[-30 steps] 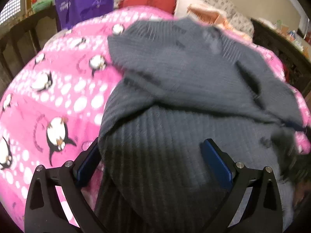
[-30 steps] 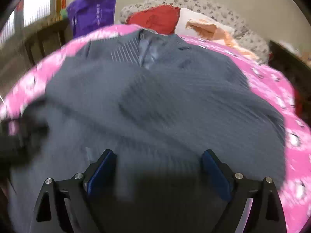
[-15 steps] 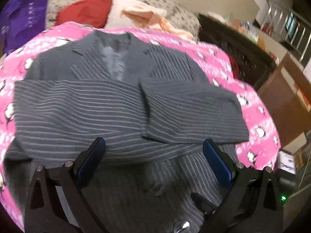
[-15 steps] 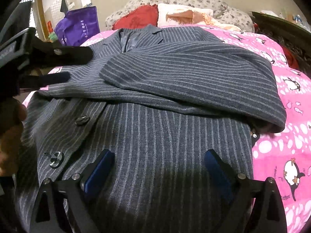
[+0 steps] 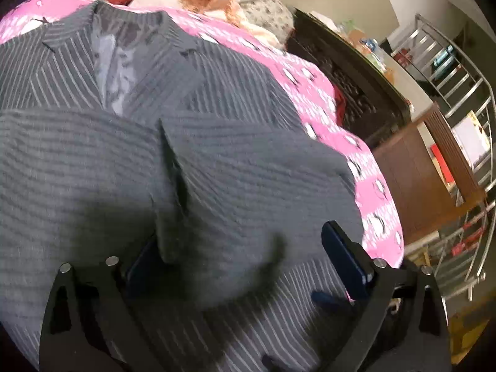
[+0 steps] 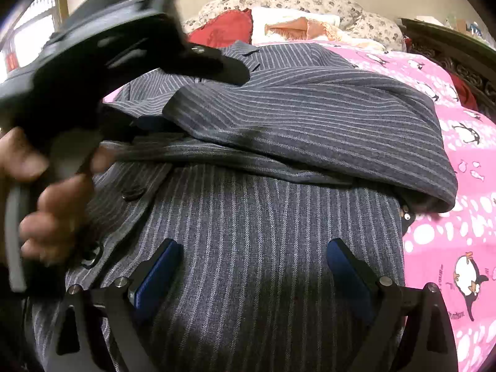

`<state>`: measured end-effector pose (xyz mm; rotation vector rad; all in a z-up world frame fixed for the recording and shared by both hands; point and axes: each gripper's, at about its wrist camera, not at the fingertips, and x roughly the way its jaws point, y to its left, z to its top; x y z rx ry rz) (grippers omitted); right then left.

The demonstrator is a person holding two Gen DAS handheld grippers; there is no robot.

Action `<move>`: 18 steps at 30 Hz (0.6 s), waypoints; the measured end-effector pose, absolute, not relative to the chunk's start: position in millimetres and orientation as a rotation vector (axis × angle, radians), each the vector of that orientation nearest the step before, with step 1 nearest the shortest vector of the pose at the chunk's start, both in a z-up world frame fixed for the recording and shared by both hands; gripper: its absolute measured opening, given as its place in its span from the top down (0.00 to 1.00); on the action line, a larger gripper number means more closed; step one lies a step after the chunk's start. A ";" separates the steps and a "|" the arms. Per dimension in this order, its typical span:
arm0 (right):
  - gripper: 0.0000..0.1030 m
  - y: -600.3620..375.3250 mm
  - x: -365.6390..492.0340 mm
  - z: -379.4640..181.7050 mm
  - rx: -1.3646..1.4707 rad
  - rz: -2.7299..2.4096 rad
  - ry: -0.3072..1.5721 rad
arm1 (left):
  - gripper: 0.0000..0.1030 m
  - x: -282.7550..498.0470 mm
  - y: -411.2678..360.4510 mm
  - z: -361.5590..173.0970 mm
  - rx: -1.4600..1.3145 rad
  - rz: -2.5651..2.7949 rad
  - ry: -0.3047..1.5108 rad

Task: Fold large clothes
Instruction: 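Smooth the folded sleeve flat with the left tool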

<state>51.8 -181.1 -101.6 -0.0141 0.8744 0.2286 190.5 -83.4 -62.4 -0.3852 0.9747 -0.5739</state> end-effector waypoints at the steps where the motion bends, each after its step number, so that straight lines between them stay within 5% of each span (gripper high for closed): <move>1: 0.08 -181.2 52.1 -101.5 -0.014 0.229 0.875 | 0.06 196.9 -83.0 -62.8 -0.390 -0.561 0.977; 6: 0.08 -181.2 53.0 -101.5 -0.011 0.230 0.875 | 0.25 227.0 -98.5 -67.7 -0.327 -0.518 1.015; 9: 0.08 -181.7 53.9 -101.6 -0.009 0.232 0.876 | 0.66 233.4 -100.4 -65.2 -0.296 -0.450 1.025; 10: 0.08 -181.5 54.1 -101.6 -0.010 0.231 0.876 | 0.91 232.1 -98.3 -64.3 -0.301 -0.430 1.029; 18: 0.08 -179.3 54.8 -102.5 -0.020 0.225 0.876 | 0.97 184.0 -65.1 -0.3 -0.302 -0.422 0.822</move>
